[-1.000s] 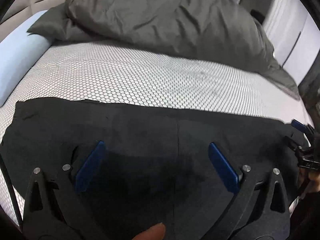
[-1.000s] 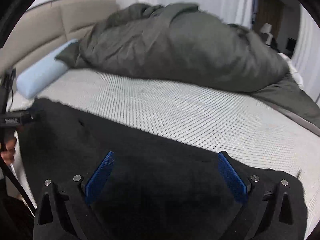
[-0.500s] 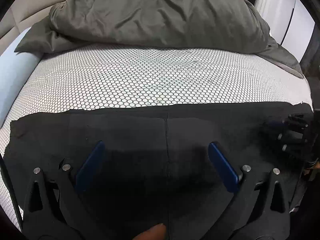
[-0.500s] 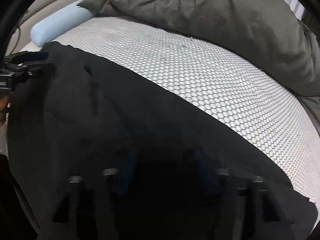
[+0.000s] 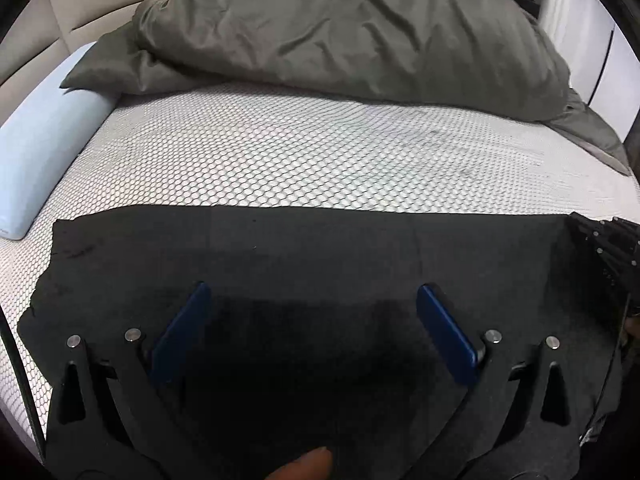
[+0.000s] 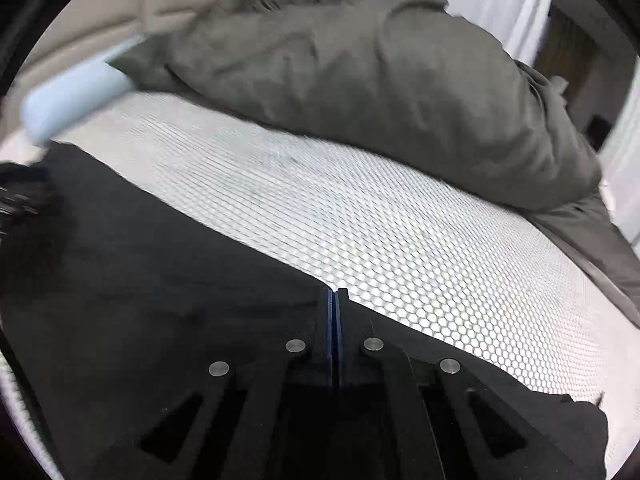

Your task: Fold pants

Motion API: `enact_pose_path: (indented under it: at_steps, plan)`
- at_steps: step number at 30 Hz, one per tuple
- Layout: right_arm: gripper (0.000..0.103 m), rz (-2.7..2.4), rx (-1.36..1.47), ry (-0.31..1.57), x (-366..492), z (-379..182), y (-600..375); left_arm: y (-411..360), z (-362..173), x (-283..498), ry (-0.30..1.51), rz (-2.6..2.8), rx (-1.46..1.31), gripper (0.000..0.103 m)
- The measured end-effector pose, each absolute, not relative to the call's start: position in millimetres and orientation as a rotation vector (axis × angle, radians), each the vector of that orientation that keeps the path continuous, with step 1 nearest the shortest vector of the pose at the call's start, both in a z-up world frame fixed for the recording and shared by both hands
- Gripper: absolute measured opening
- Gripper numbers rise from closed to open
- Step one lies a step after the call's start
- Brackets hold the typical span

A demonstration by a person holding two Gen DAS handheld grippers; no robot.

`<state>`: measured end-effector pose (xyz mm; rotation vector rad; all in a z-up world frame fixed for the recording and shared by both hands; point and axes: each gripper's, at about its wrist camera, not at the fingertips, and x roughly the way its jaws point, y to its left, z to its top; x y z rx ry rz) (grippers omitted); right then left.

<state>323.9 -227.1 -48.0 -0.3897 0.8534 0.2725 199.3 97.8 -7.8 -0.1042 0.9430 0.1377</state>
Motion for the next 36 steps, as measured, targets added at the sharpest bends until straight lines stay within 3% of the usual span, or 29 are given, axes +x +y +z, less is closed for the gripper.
enact_pose_path:
  at_steps: [3,4,6,7,8,14,19,22,30,36]
  plan:
    - [0.007,0.229,-0.413,0.846,324.9,-54.1,-223.3,100.8,-12.8,200.9,0.96,0.155,-0.09,0.102]
    - [0.016,0.24,-0.406,0.848,325.3,-53.1,-222.4,101.3,-14.6,200.8,0.966,0.159,-0.086,0.102]
    - [0.045,0.291,-0.357,0.841,322.6,-46.4,-225.9,102.1,-17.3,200.5,0.979,0.163,-0.086,0.102]
    - [0.07,0.301,-0.337,0.832,320.2,-41.9,-228.1,105.0,-16.6,199.0,0.98,0.167,-0.095,0.102]
    - [0.083,0.301,-0.316,0.802,316.2,-34.5,-231.7,108.7,-14.8,197.1,0.974,0.172,-0.109,0.102]
    - [0.088,0.359,-0.215,0.755,301.0,-13.0,-245.2,158.6,-8.2,178.9,0.936,0.233,-0.247,0.102]
    - [0.09,0.3,-0.205,0.797,291.7,-1.7,-263.4,174.1,-31.8,181.5,1.035,0.308,-0.212,0.102]
    - [0.09,0.178,-0.178,0.806,285.7,10.8,-301.8,172.3,-44.1,186.1,1.061,0.338,-0.119,0.103]
    - [0.09,-0.15,-0.181,0.909,280.8,15.8,-434.3,181.0,-43.8,186.8,1.089,0.31,-0.187,0.102]
    - [0.09,-0.102,0.169,0.958,297.1,13.7,-513.3,157.6,-46.3,193.5,1.101,0.286,-0.114,0.103]
